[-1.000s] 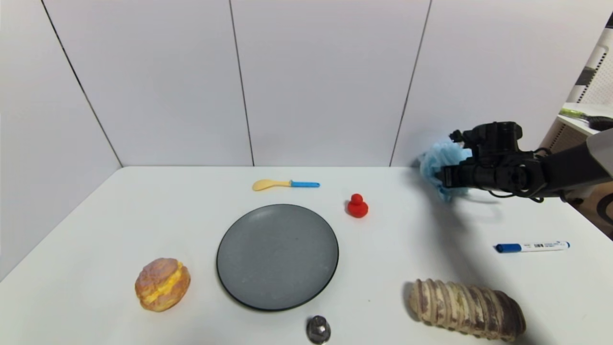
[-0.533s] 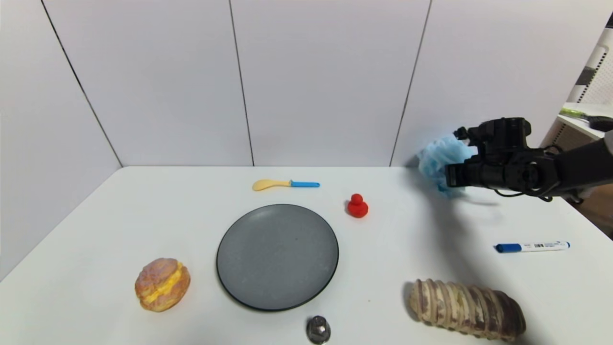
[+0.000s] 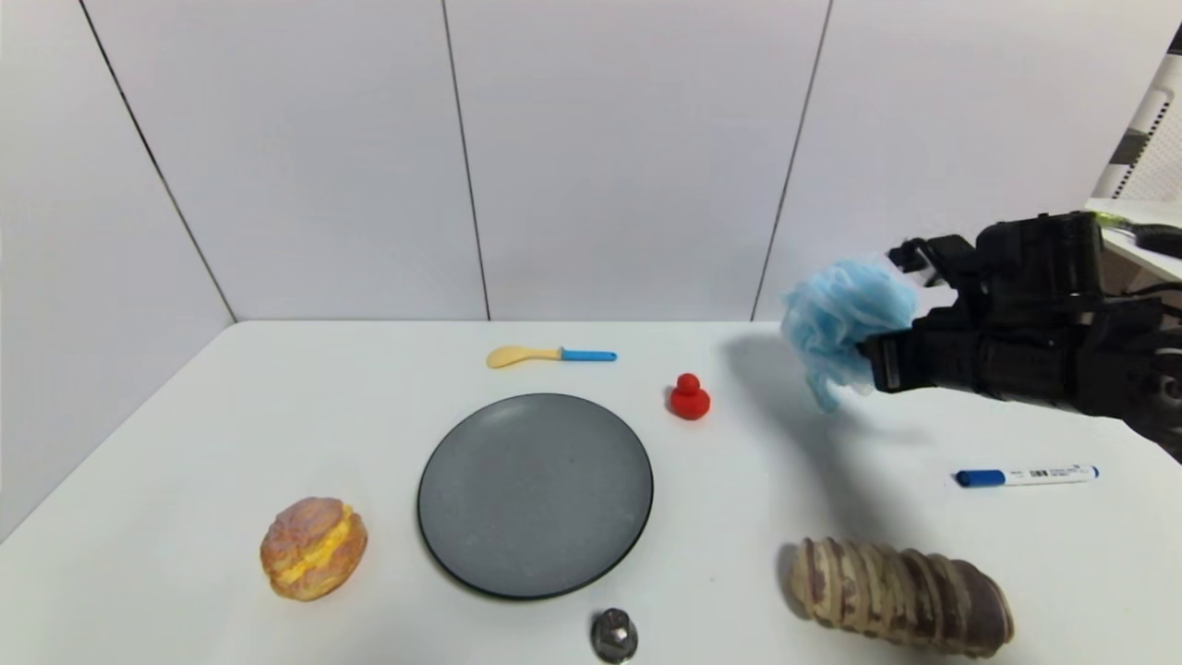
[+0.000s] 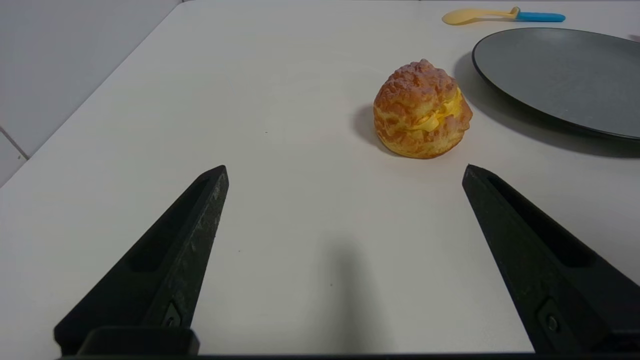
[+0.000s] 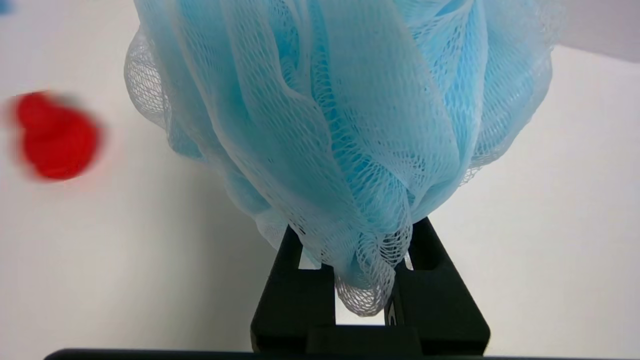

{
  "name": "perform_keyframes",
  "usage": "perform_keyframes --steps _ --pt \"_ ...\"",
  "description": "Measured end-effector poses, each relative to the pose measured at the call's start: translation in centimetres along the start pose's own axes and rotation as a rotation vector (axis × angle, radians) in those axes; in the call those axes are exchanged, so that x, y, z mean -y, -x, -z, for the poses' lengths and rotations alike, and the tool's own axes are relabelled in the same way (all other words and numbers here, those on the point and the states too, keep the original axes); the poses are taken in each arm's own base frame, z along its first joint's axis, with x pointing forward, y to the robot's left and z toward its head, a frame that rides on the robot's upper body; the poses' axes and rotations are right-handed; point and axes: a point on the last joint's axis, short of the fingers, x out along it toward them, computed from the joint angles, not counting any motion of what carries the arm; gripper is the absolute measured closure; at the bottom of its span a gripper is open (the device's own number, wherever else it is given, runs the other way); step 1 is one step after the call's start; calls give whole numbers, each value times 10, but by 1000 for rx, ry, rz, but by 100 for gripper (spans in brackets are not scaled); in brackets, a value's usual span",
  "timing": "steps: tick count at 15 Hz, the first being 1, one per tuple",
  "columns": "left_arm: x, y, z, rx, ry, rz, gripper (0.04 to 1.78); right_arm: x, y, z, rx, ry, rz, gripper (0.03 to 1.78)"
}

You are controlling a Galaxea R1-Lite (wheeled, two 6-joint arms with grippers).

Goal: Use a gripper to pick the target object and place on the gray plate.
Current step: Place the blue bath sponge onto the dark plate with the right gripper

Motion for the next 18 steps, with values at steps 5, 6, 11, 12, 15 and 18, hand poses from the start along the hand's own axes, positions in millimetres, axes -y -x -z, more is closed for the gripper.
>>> perform_keyframes --steps 5,6,11,12,15,18 --pt "0 0 0 0 0 0 13 -44 53 -27 155 55 -158 153" --pt "0 0 0 0 0 0 13 -51 59 -37 189 62 -184 153" --pt "0 0 0 0 0 0 13 -101 84 -66 305 105 -361 154" --pt "0 0 0 0 0 0 13 -113 86 -65 307 119 -401 154" --pt "0 0 0 0 0 0 13 -152 84 -55 273 161 -506 154" --pt "0 0 0 0 0 0 13 -190 75 -35 188 182 -590 154"
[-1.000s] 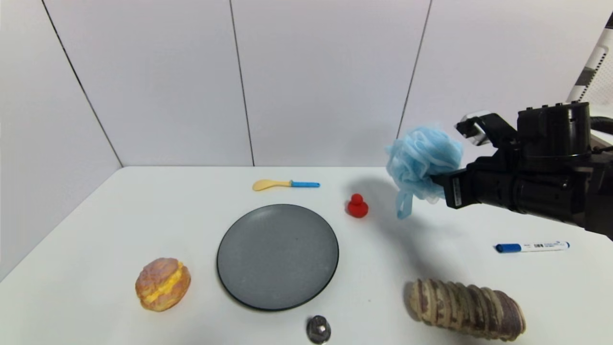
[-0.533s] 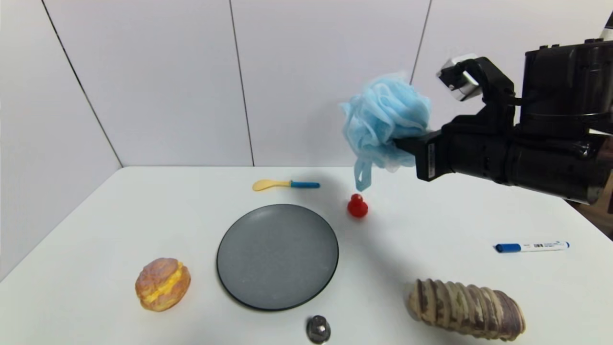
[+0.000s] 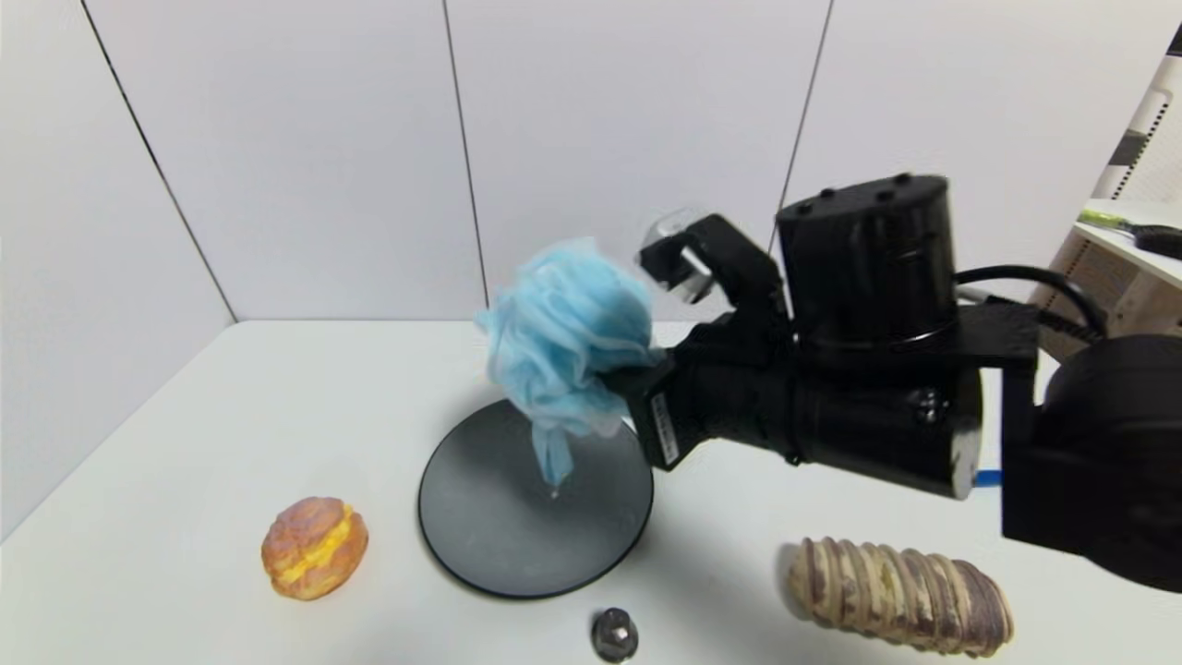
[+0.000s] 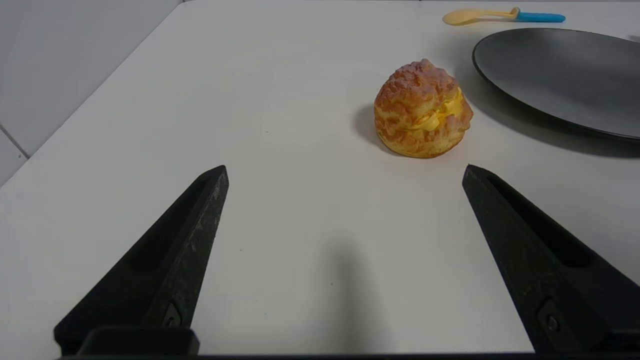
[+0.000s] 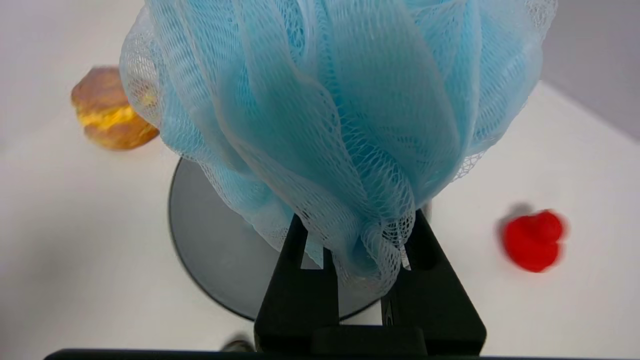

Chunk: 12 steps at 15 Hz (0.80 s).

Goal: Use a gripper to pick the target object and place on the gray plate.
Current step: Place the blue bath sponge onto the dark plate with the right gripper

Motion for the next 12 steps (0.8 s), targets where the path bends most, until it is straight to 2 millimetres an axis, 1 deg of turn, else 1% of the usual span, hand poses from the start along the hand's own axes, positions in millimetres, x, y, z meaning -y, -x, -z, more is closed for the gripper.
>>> perform_keyframes --steps 2,5,7,10,12 --pt "0 0 0 0 0 0 13 -14 -19 13 -48 14 -34 155" --pt "0 0 0 0 0 0 13 -25 -44 29 -75 27 -55 156" --pt "0 0 0 0 0 0 13 -27 -55 38 -115 32 -56 156" --pt "0 0 0 0 0 0 13 -26 -67 50 -170 39 -54 156" --pt "0 0 0 0 0 0 13 -26 -72 54 -184 41 -52 156"
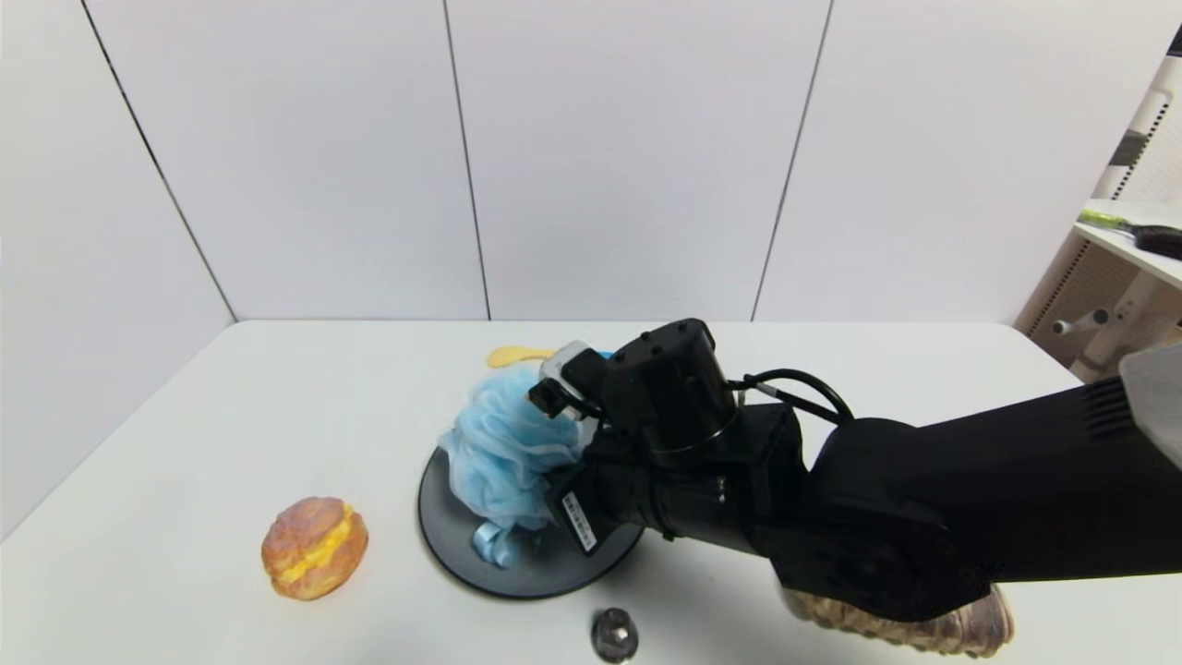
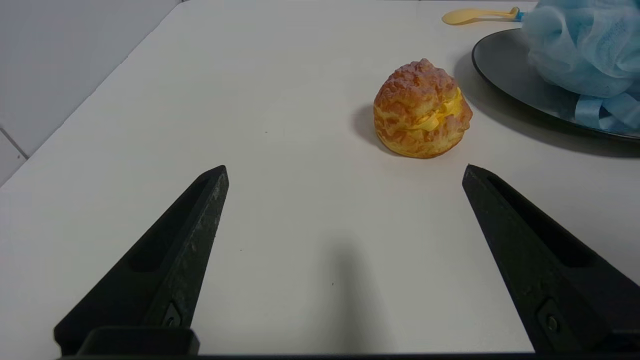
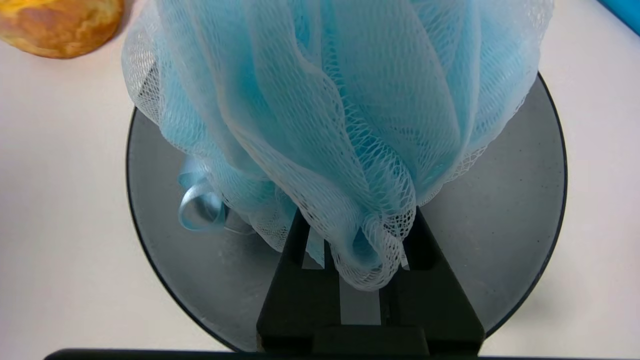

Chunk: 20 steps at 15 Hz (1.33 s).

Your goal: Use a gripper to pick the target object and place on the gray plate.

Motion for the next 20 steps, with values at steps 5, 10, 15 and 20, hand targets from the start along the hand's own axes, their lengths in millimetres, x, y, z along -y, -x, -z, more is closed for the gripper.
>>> perform_keyframes --steps 5,10,15,20 --pt "0 0 0 0 0 0 13 1 -4 3 -13 0 5 99" --pt "0 0 0 0 0 0 13 11 17 -2 3 -13 26 56" --pt "0 0 0 0 0 0 13 27 98 5 47 -36 65 35" --pt "0 0 0 0 0 0 13 38 193 41 155 -73 131 23"
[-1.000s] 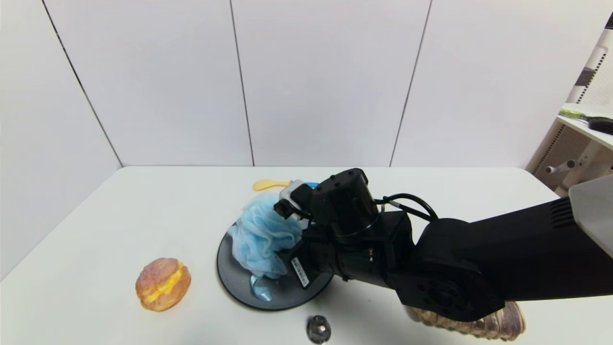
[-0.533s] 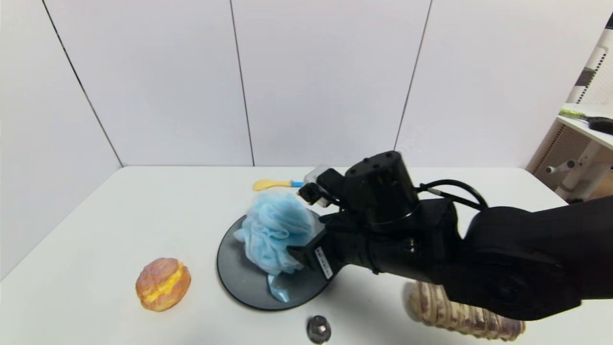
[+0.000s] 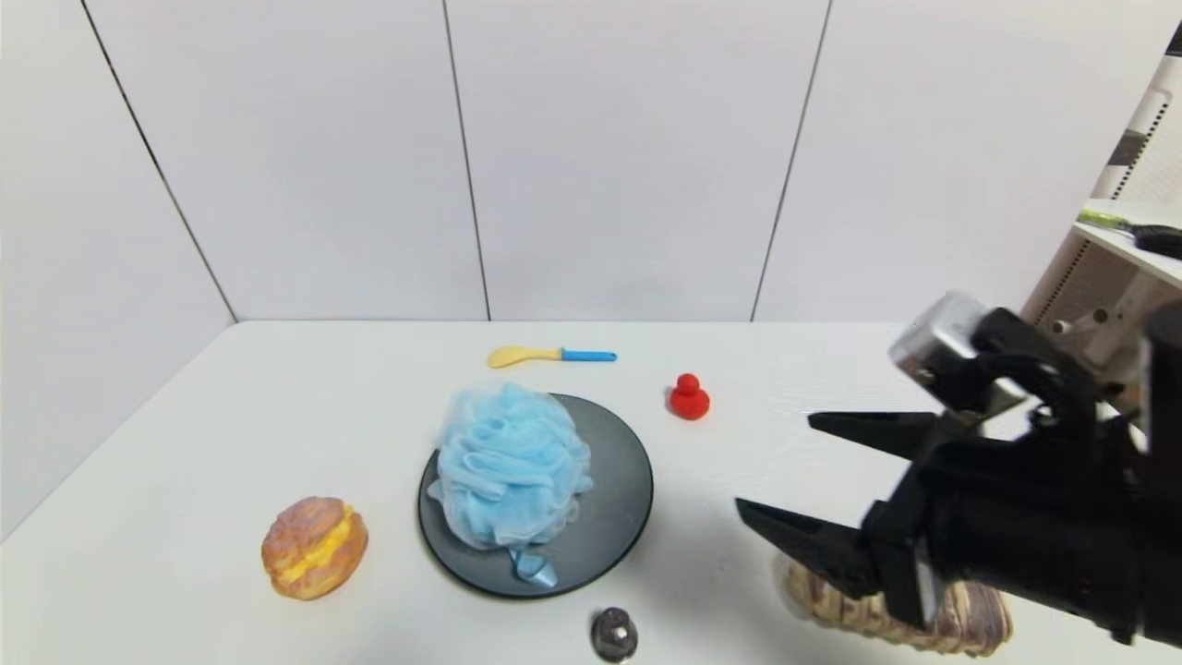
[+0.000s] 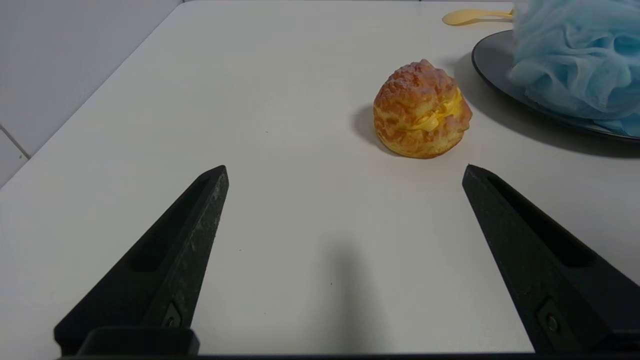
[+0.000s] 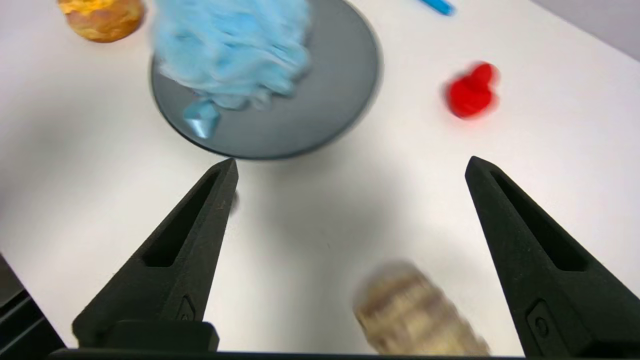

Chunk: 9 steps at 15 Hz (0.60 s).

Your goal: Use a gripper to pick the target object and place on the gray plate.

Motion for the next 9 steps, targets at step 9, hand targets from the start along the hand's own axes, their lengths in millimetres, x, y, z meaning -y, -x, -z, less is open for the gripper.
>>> perform_keyframes --steps 9 --pt "0 0 0 0 0 0 13 41 99 63 122 -97 435 14"
